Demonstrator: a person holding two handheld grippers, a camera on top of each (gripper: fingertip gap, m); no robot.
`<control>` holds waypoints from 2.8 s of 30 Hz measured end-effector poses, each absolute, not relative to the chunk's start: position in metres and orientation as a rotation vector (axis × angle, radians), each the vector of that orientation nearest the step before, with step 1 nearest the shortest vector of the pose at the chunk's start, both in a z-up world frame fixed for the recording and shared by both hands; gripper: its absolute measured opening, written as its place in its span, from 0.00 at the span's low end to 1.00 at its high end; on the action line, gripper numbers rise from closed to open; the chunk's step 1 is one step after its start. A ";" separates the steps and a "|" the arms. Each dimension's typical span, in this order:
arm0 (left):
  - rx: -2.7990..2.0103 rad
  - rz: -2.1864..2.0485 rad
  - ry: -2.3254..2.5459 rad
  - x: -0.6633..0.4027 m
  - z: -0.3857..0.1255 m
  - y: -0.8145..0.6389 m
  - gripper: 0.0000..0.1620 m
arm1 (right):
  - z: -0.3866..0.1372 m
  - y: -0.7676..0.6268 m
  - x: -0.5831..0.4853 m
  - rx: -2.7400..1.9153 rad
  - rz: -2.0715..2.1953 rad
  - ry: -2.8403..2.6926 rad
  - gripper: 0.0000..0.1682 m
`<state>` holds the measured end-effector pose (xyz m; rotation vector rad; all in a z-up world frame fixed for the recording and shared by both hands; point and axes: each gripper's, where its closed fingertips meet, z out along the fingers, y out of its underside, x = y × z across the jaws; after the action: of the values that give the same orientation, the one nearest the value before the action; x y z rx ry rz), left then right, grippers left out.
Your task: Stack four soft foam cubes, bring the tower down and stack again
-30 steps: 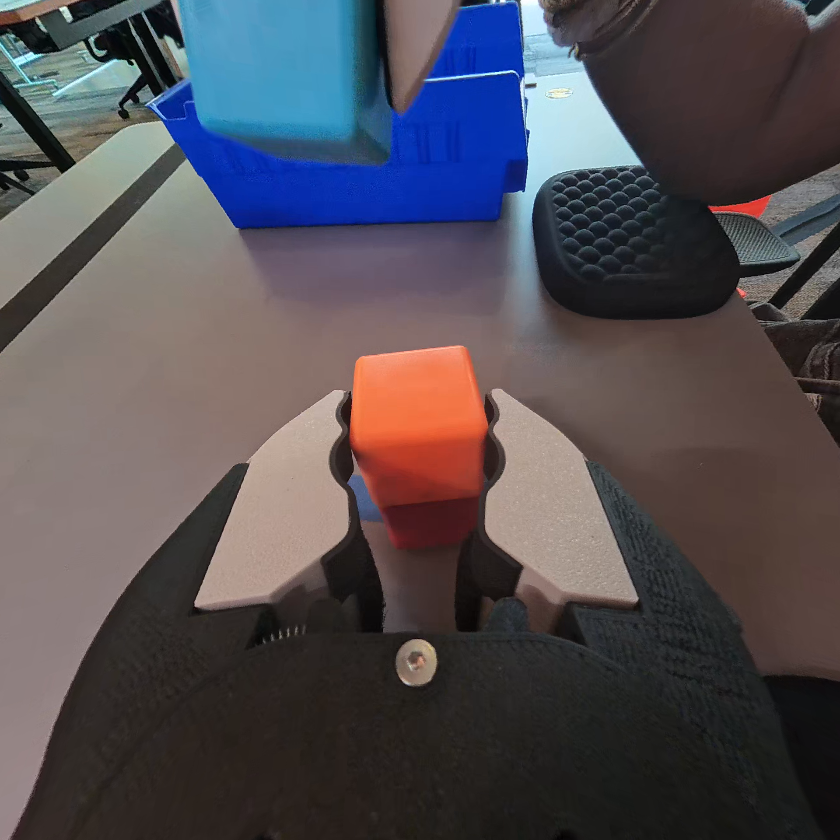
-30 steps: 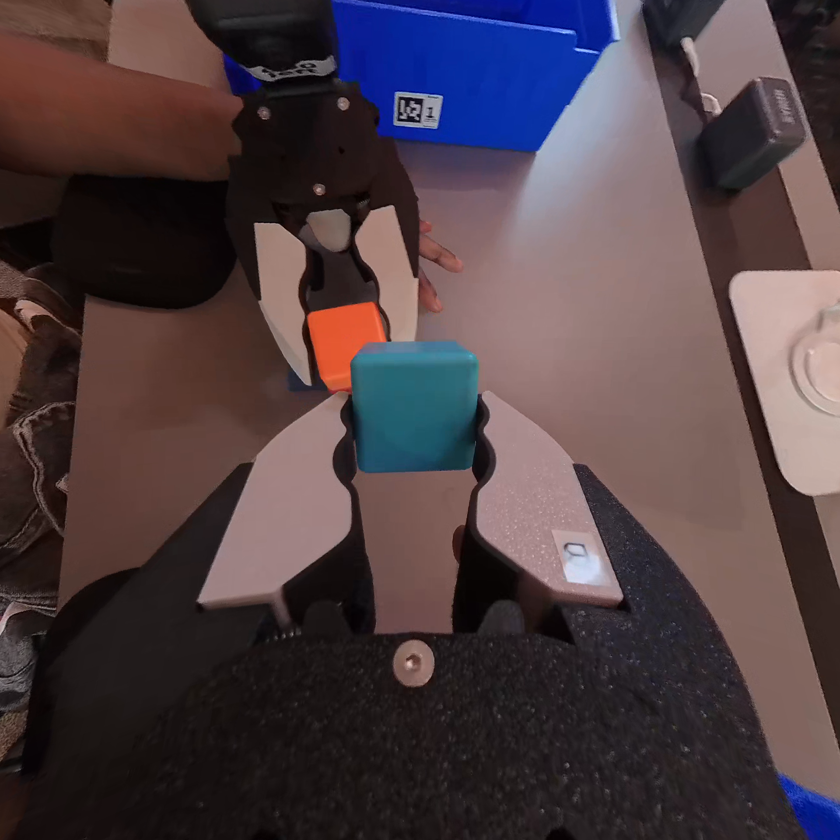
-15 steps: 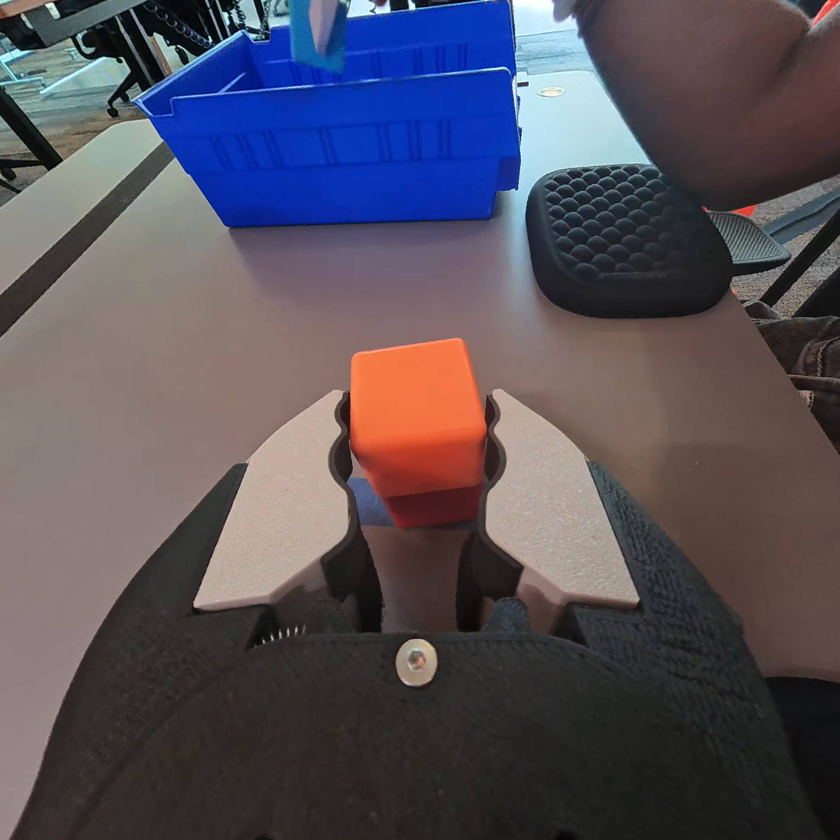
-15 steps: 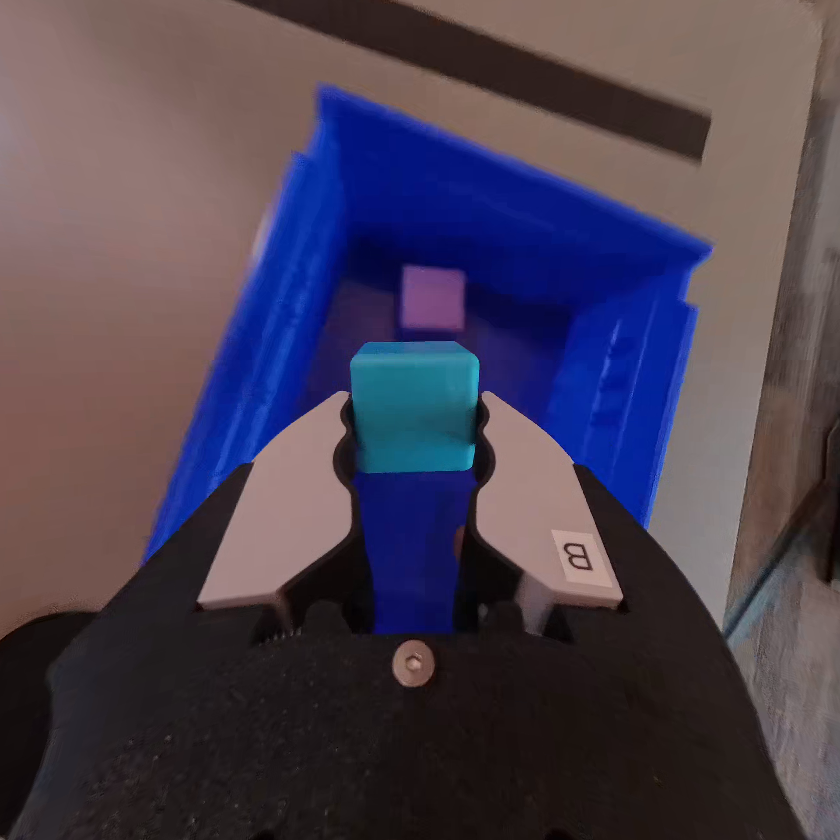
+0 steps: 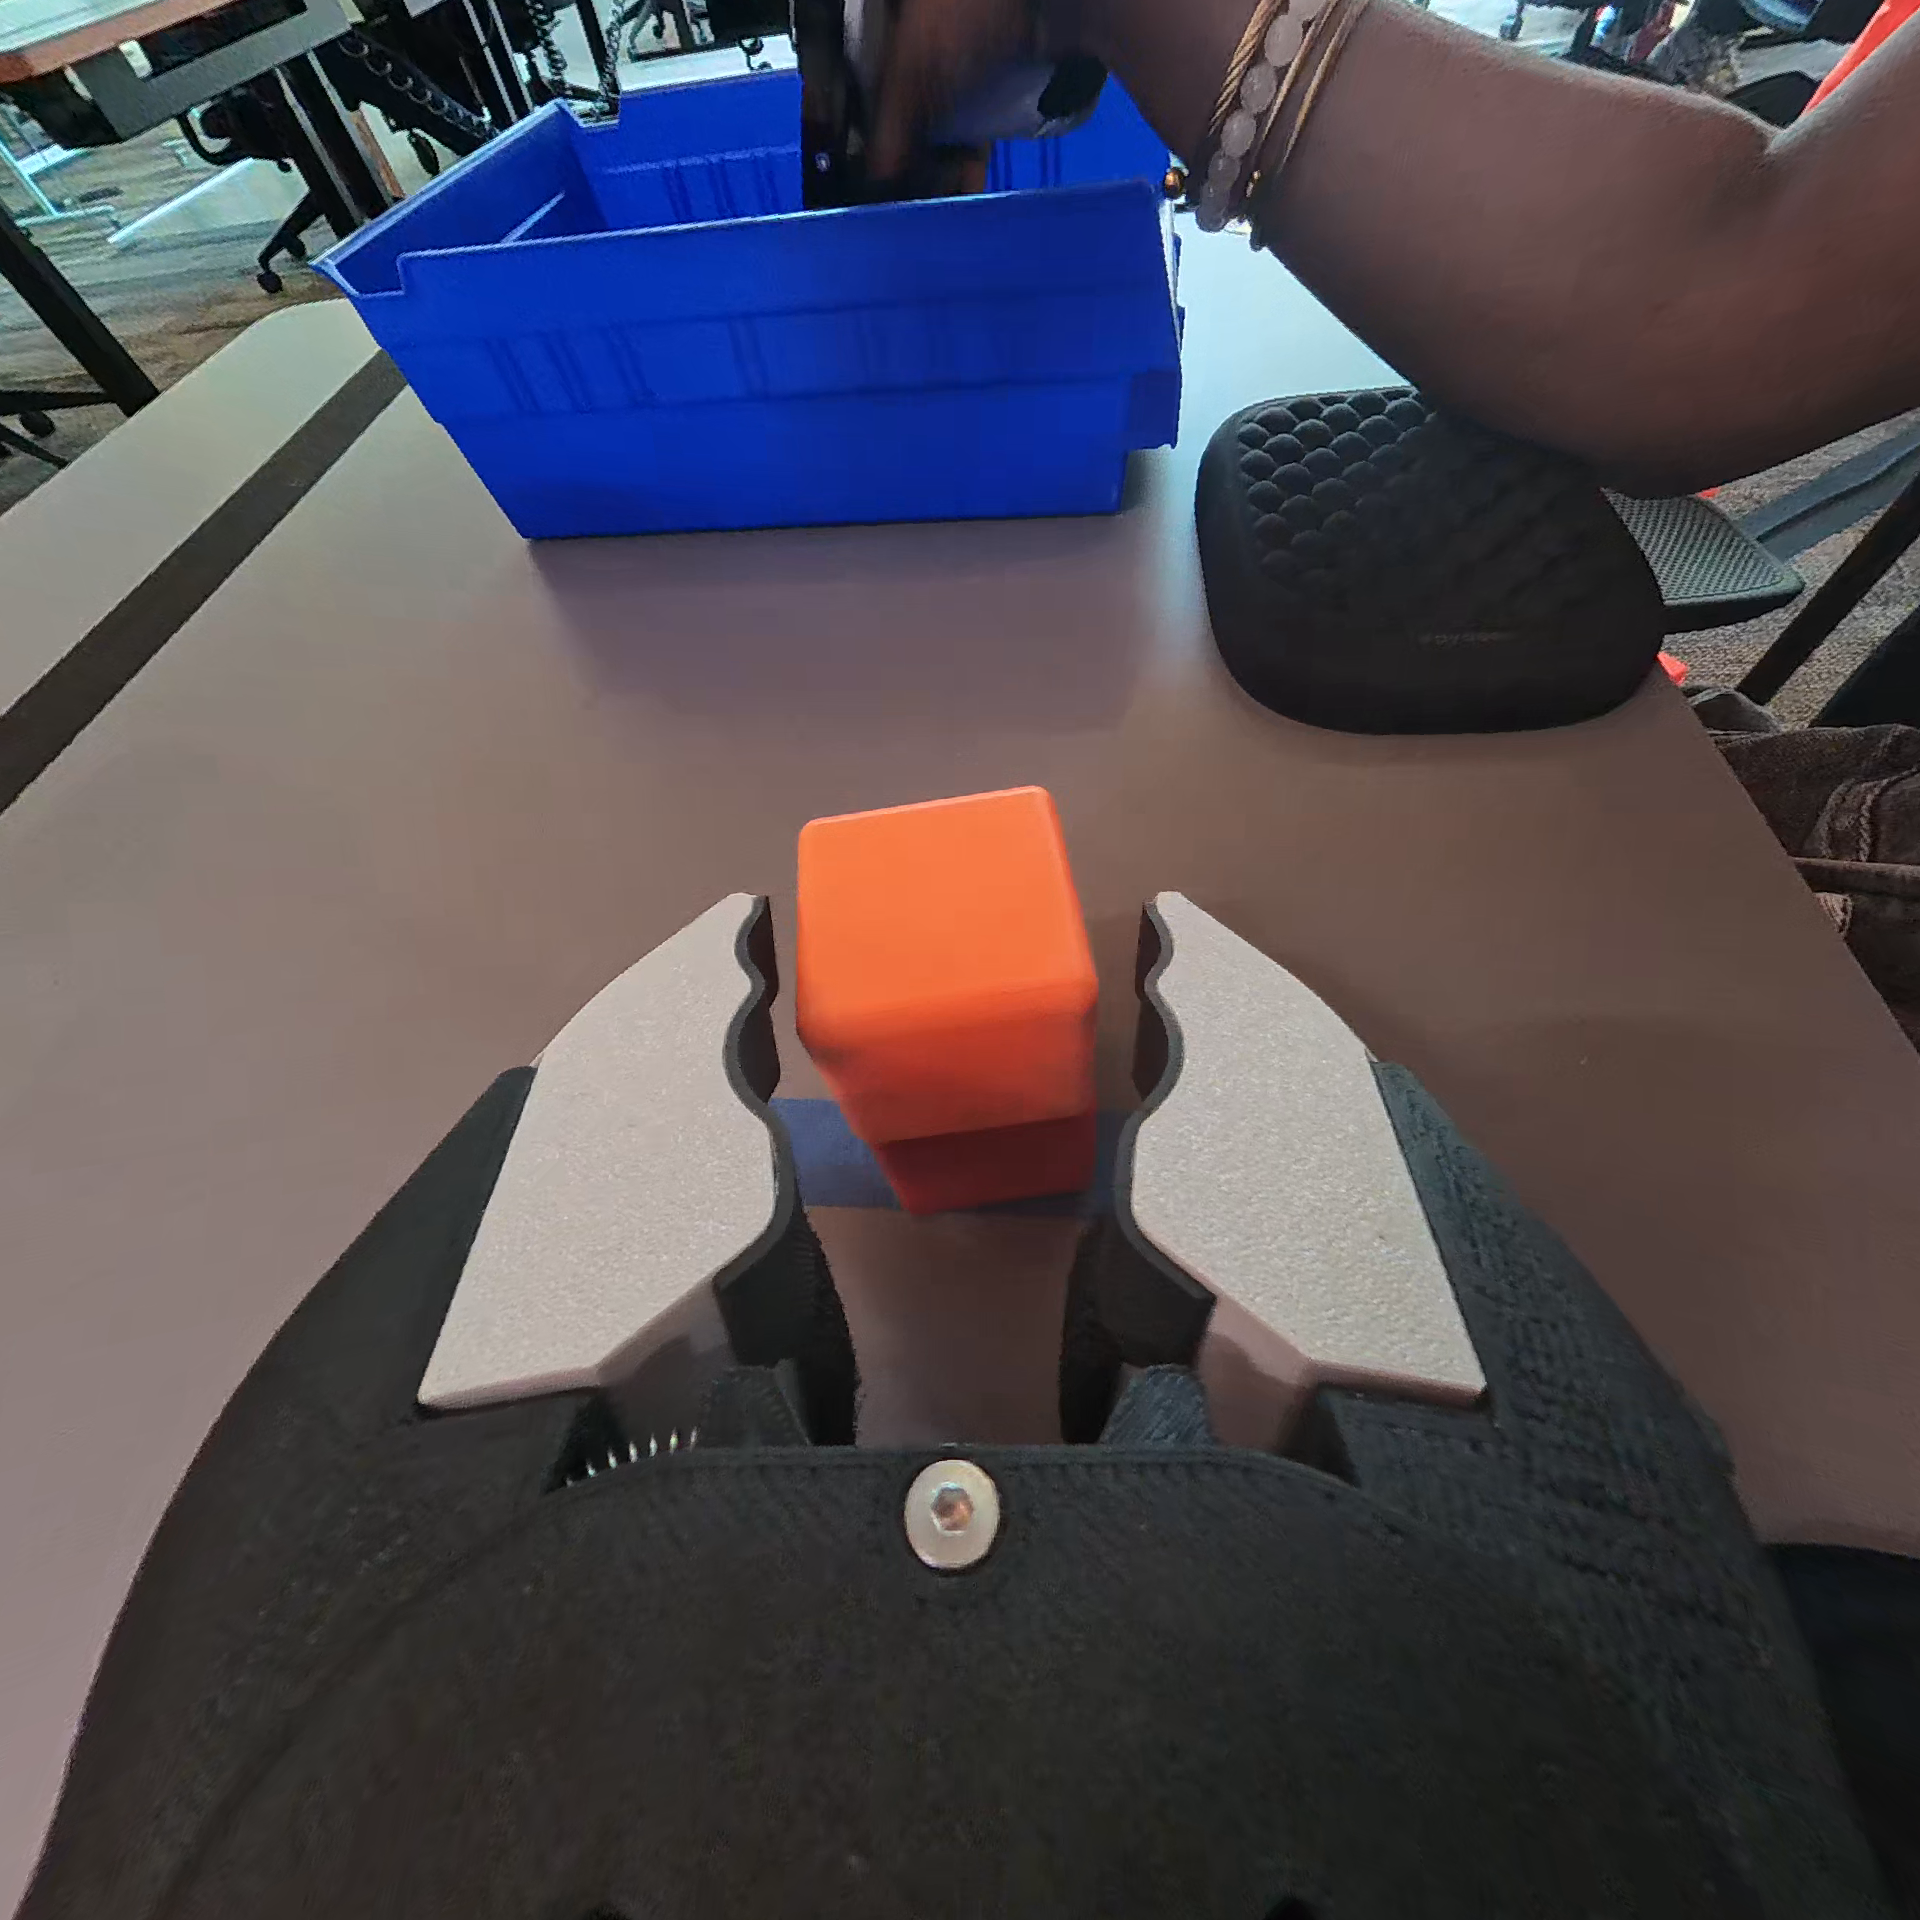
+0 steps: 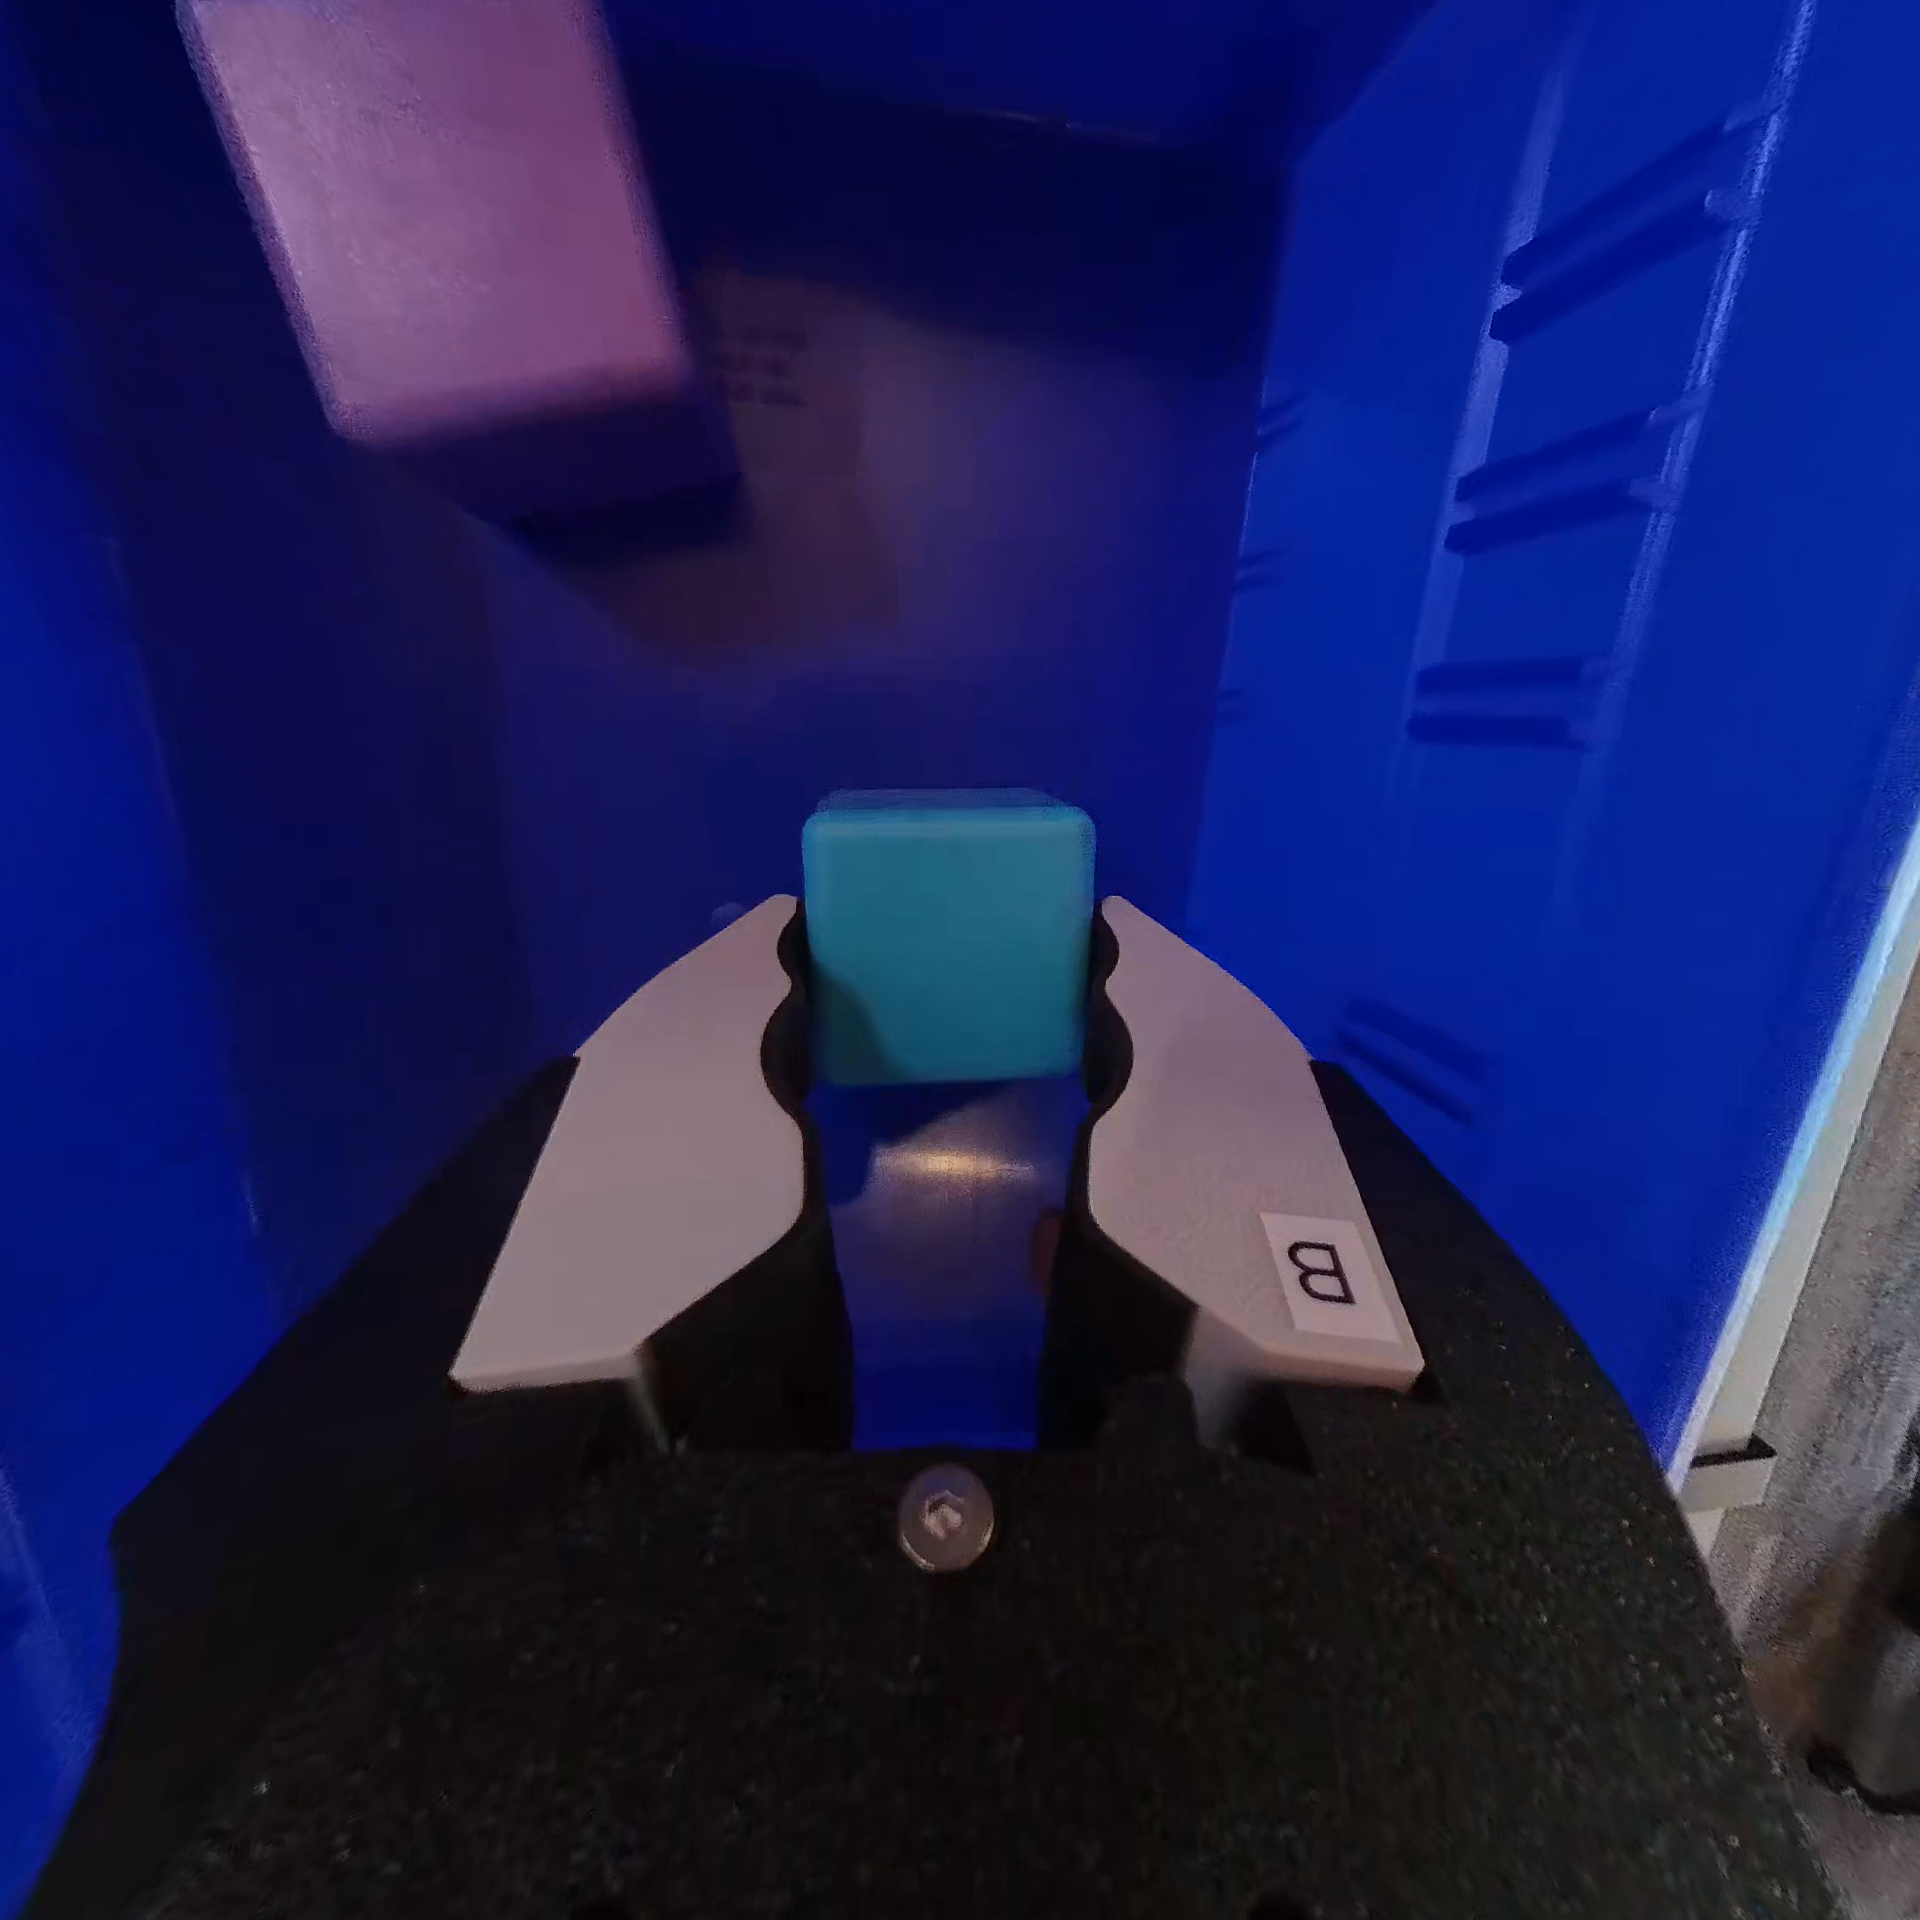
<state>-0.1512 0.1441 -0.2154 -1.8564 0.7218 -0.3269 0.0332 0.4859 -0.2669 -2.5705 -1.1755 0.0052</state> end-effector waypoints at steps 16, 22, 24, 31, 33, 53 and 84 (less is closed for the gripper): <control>-1.879 -0.351 0.701 -0.153 -0.222 0.146 0.49 | -0.150 0.460 -0.027 -2.039 0.326 -1.190 0.47; -1.896 -0.363 0.683 -0.156 -0.223 0.145 0.56 | -0.078 0.306 -0.108 -1.409 0.843 -1.735 0.49; -1.912 -0.369 0.678 -0.158 -0.225 0.145 0.58 | -0.084 0.253 -0.121 -1.248 0.911 -1.969 0.51; -1.937 -0.382 0.685 -0.160 -0.229 0.142 0.59 | -0.162 0.163 -0.145 -0.951 0.764 -2.580 0.53; -1.948 -0.382 0.672 -0.164 -0.231 0.142 0.59 | -0.180 0.155 -0.154 -0.921 0.724 -2.657 0.53; -2.101 -0.241 0.792 -0.159 -0.265 0.146 0.42 | -0.229 0.135 -0.174 -0.778 0.594 -2.766 0.30; -2.097 -0.257 0.772 -0.158 -0.262 0.146 0.35 | -0.226 0.133 -0.171 -0.731 0.776 -2.680 0.30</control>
<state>-0.1576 0.1455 -0.2625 -2.0969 0.7717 -0.2570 -0.1709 0.1325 -0.2260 -0.7310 -2.6800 0.7762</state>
